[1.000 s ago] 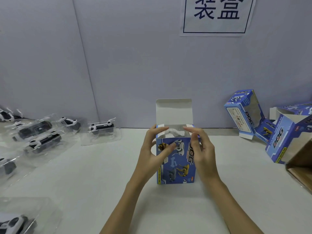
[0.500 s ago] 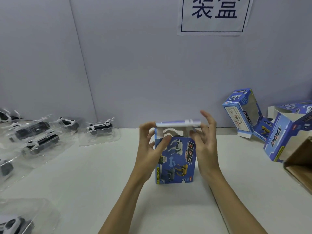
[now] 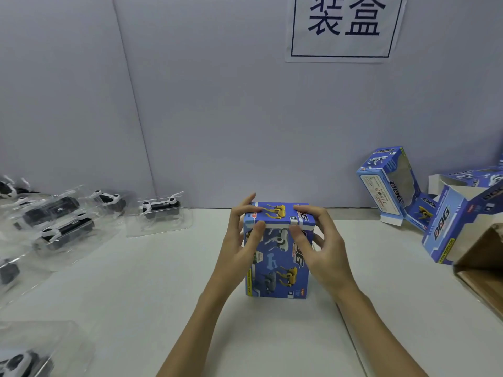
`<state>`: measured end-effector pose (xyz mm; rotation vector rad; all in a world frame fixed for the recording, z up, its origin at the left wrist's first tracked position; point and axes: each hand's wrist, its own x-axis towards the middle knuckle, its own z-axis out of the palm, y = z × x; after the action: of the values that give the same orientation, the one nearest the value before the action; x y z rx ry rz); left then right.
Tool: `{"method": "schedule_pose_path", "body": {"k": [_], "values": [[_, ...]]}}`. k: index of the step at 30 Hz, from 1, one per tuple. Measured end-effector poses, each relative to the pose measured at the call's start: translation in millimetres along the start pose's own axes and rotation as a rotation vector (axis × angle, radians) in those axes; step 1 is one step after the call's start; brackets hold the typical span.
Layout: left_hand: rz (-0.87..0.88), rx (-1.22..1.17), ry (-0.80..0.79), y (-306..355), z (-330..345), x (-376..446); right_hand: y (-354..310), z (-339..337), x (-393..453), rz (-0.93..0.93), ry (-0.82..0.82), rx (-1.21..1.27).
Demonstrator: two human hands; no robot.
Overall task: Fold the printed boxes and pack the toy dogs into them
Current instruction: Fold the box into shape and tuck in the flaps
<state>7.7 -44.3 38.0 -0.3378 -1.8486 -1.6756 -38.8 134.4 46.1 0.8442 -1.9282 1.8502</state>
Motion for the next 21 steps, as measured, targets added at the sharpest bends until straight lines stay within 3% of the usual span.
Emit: {"method": "schedule_pose_path", "body": {"k": [3, 5, 7, 9, 16, 21], "values": [[0.075, 0.175, 0.138, -3.5, 2.6, -6.8, -2.9, 11.6, -4.5, 0.037, 0.178, 0.088], [0.143, 0.432, 0.153, -3.7, 3.9, -9.4, -2.4, 17.2, -7.4, 0.12, 0.243, 0.219], [0.242, 0.738, 0.126, -3.9, 2.9, -8.8, -0.2, 21.2, -9.7, 0.224, 0.204, 0.305], [0.32, 0.892, 0.114, -4.4, 1.4, -6.9, 2.6, 24.4, -11.8, 0.303, 0.111, 0.333], [0.384, 1.026, -0.076, -8.1, -11.1, -7.2, 6.3, 11.1, -3.6, 0.27, 0.019, 0.225], [0.41, 1.094, -0.089, -5.1, -5.2, -9.9, 1.0, 9.4, -4.9, 0.199, 0.034, 0.15]]}}
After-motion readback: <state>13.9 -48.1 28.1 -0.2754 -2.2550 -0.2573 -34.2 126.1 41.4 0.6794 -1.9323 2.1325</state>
